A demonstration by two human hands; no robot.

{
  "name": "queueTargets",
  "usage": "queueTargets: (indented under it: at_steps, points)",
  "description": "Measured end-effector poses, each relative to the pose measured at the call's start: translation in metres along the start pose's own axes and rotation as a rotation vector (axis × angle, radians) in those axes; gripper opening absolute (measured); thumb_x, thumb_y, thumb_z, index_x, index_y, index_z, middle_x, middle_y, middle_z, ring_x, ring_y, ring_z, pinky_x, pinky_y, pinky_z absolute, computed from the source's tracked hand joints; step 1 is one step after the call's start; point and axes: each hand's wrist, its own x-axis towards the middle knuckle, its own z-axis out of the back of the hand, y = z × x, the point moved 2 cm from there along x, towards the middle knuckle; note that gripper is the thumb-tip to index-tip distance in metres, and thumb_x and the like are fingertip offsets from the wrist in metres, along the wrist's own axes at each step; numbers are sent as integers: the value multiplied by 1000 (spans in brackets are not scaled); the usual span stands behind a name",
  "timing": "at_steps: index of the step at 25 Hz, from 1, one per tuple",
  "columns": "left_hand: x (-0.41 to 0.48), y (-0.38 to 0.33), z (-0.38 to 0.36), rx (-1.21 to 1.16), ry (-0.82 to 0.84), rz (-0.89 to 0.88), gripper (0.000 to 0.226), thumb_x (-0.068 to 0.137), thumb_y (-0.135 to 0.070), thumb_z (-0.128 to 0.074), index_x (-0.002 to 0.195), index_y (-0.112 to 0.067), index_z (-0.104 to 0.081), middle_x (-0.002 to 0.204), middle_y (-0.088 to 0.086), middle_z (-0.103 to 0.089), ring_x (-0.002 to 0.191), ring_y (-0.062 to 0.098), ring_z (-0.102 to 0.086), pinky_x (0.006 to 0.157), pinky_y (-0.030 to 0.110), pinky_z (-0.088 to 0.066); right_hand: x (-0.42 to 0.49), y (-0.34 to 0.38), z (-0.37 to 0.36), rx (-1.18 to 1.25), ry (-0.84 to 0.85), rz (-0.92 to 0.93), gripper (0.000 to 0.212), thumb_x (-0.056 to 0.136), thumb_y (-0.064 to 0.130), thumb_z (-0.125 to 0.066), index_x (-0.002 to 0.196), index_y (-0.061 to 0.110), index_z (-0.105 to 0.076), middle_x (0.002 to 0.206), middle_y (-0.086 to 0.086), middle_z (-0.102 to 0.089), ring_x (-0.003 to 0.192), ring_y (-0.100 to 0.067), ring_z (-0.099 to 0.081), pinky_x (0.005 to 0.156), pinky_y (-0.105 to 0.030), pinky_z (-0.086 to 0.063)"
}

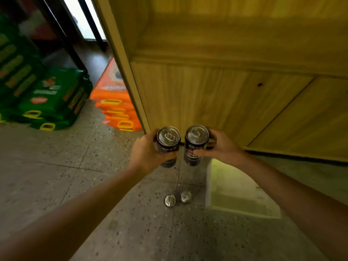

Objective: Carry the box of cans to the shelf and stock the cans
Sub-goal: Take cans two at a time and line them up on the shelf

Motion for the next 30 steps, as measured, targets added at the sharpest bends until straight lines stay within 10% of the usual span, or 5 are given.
queueTargets:
  at_steps: [14,30]
  points:
    - [-5,-473,296,-86,39,-403,66,60,-37,-82,118,-16,-57,118,0,-67,105,12,-63,86,24,-49,-167,450,273,30,-367,158,61,74,16,-70,129,15,-43,128,1,-53,120,-17,-48,94,-29,-44]
    - [141,-720,186,-169,-70,-385,54,59,-36,-83,106,-14,-67,108,6,-72,99,17,-67,83,32,-54,-142,475,573,-117,-455,239,62,82,20,-62,137,14,-33,140,-4,-45,129,-19,-42,92,-21,-34]
